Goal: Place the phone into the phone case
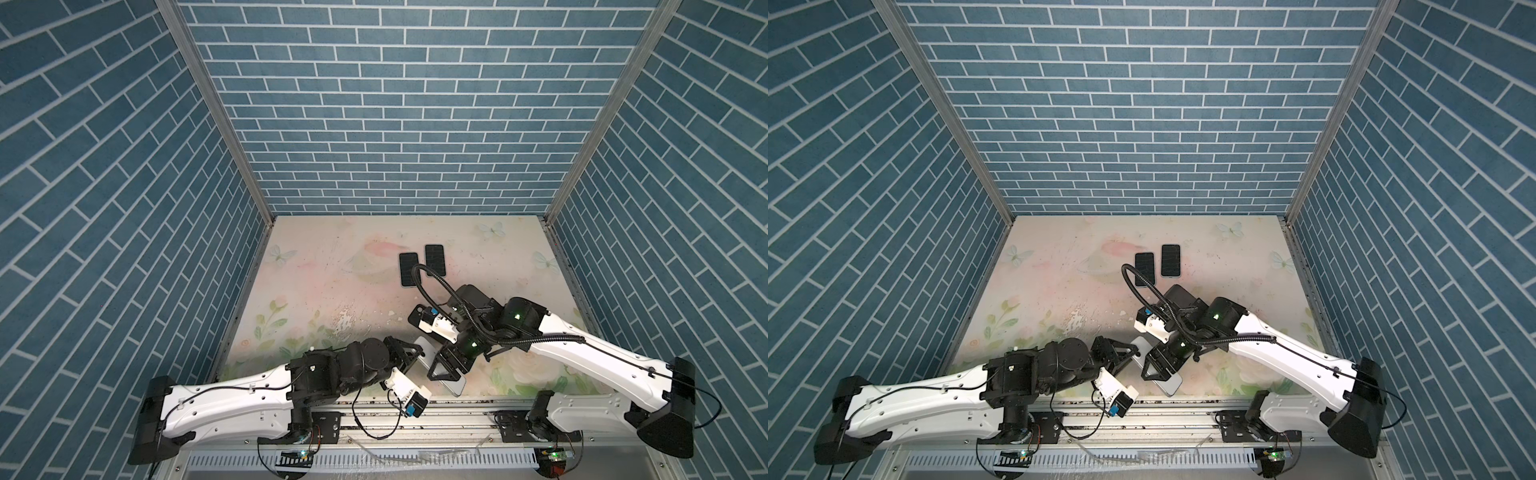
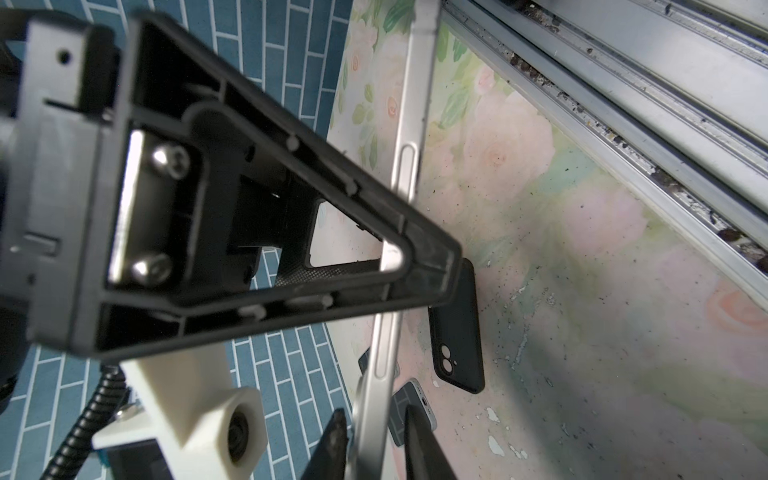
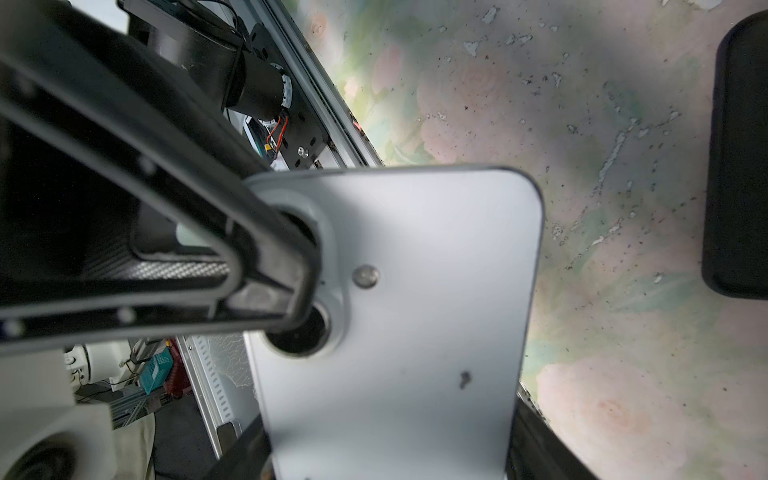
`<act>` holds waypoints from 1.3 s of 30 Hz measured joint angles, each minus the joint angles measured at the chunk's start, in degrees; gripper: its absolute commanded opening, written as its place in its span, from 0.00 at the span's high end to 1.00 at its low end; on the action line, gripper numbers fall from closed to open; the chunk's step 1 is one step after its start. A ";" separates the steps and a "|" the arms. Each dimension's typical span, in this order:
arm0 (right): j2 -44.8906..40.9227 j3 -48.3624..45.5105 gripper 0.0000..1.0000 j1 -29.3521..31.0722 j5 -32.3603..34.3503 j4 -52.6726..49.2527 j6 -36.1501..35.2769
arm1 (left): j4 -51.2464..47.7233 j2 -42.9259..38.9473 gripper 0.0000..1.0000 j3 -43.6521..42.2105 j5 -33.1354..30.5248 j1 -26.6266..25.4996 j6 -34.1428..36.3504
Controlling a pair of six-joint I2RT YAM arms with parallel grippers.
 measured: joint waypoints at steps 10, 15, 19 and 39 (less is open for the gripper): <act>0.92 1.03 0.28 0.87 1.44 -0.57 -1.01 | -5.57 0.76 1.00 2.60 1.01 0.17 -2.60; -1.42 1.09 0.24 1.07 3.54 0.81 -1.07 | -12.37 2.84 1.00 8.02 1.84 1.09 -9.46; -7.58 1.11 0.25 1.11 9.55 1.31 -1.18 | -17.88 5.79 1.00 13.25 2.34 3.28 -19.69; -23.45 -9.38 0.45 1.09 16.70 11.50 -6.03 | -29.99 8.28 1.00 17.22 36.37 23.74 -43.52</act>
